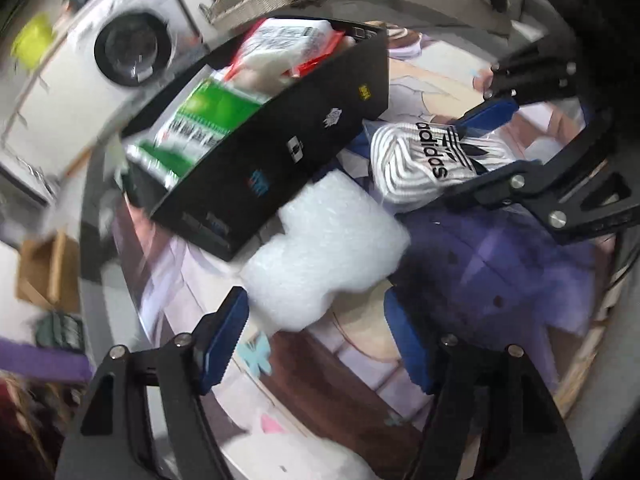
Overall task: Organize soft objects
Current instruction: 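Close the right tool on the adidas lace bag while the left tool grips the white foam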
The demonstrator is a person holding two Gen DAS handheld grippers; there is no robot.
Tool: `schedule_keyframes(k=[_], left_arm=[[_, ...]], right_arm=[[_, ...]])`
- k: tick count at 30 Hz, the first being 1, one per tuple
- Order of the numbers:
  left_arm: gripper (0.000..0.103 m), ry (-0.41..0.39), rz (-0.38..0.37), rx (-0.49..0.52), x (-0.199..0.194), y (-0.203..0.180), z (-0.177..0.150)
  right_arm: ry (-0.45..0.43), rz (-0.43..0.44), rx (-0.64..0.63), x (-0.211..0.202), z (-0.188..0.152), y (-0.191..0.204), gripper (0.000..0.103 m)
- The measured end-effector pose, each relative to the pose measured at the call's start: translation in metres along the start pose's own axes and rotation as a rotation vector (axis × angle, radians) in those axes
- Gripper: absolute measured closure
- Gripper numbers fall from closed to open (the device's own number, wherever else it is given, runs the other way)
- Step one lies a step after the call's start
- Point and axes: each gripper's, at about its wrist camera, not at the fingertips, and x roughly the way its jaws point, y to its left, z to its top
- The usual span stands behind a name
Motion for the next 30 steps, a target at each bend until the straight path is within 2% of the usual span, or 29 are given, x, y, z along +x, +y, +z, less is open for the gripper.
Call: schedule_keyframes(k=[3, 5, 10, 12, 16, 18, 21, 25, 27, 30], left_arm=[[0.035, 0.021, -0.156, -0.009, -0.015, -0.002, -0.008], [0.035, 0.016, -0.180, 0.006, -0.023, -0.007, -0.013], [0.028, -0.066, -0.084, 0.071, -0.034, -0.011, -0.007], [0.028, -0.054, -0.082, 0.113, -0.028, -0.020, -0.008], [0.028, 0.008, -0.060, 0.276, -0.008, -0.040, -0.014], [0.025, 0.011, -0.056, 0.304, -0.006, -0.047, -0.019], [0.025, 0.004, -0.033, 0.255, 0.001, -0.036, -0.011], [0.025, 0.060, -0.022, 0.055, 0.011, 0.002, -0.004], [0.026, 0.047, 0.019, -0.003, 0.010, 0.015, -0.004], [0.025, -0.012, 0.040, -0.023, 0.001, 0.022, -0.002]], right_arm=[[0.003, 0.007, -0.001, -0.006, 0.001, -0.005, 0.060], [0.006, 0.013, -0.002, -0.007, 0.001, -0.010, 0.060], [0.015, 0.014, -0.003, -0.011, 0.004, -0.017, 0.060], [0.015, 0.015, 0.001, -0.003, 0.001, -0.008, 0.060], [0.019, 0.024, 0.001, -0.002, 0.000, -0.009, 0.060], [0.022, 0.030, 0.001, -0.001, -0.002, -0.009, 0.060], [0.028, 0.032, -0.003, 0.003, -0.004, -0.007, 0.060], [0.029, 0.037, -0.007, 0.003, -0.004, -0.004, 0.060], [0.030, 0.039, -0.014, 0.003, -0.004, -0.001, 0.060], [0.036, 0.041, -0.017, 0.007, -0.004, 0.002, 0.060]])
